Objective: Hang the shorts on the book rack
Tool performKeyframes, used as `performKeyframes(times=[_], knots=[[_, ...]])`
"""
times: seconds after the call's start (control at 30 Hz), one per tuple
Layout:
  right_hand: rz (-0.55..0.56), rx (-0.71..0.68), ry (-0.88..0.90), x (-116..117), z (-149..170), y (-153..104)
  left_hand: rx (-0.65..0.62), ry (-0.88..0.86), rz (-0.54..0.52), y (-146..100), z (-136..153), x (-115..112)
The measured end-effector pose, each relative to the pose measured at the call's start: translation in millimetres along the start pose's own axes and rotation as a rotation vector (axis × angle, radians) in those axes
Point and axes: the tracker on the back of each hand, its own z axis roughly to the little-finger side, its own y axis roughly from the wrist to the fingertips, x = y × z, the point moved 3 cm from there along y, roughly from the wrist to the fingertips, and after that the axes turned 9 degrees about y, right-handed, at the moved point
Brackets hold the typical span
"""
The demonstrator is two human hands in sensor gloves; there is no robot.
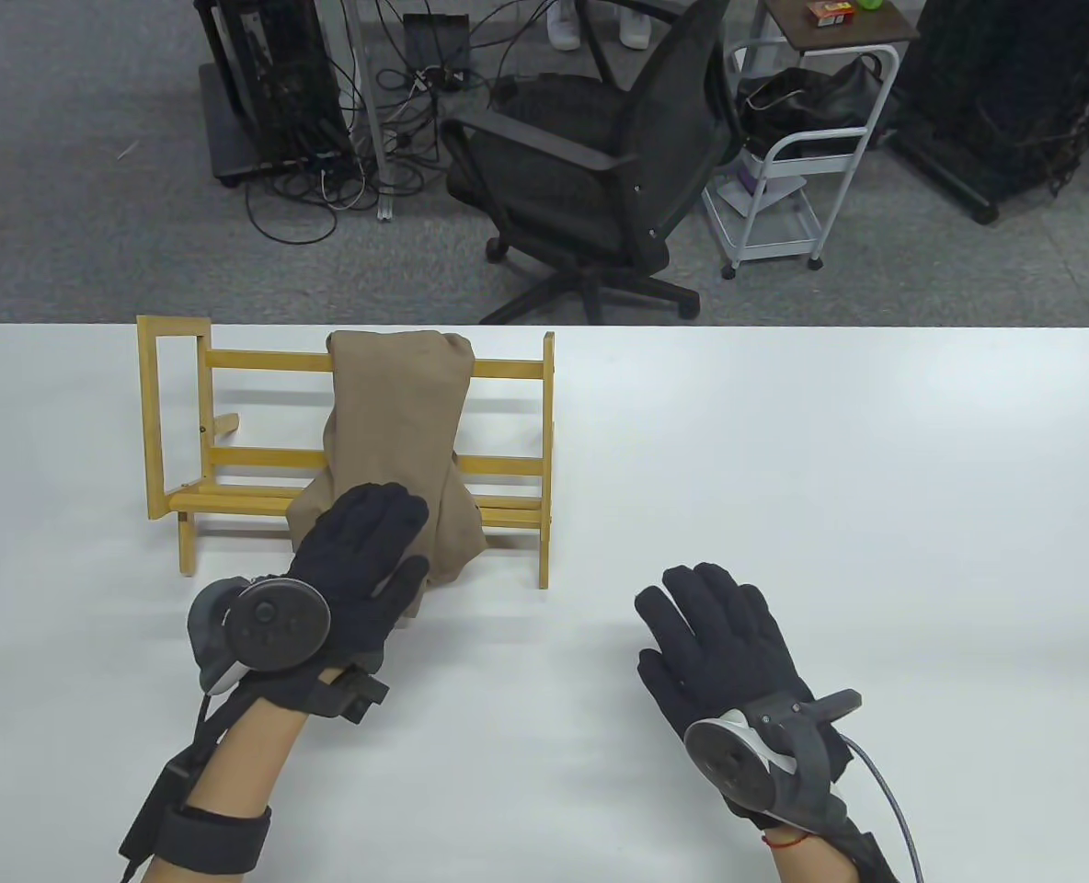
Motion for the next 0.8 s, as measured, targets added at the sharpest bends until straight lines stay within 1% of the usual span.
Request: performKeyframes(times=[0.2, 0.47, 0.6, 0.7, 0.8], knots=[[-0.013, -0.013, -0.001, 3.0, -4.0, -1.2, -0.041, 0.046, 0.000, -19.5, -12.8, 3.7], [-0.020, -0.048, 0.002, 3.3, -15.1, -3.1, -0.117, 0.077, 0.005, -45.0, -33.5, -2.3], [-0.042, -0.077, 0.001, 8.7, -23.1, -4.2, -0.155, 0.077, 0.038, -52.8, -40.4, -15.2], [-0.063, -0.093, 0.004, 13.7, -27.7, -4.5, -0.187, 0.108, 0.079, -54.4, -44.2, -25.9], [-0.071, -0.109, 0.012, 17.4, -30.9, -5.5, -0.216, 0.135, 0.095, -55.5, -46.5, -31.6]])
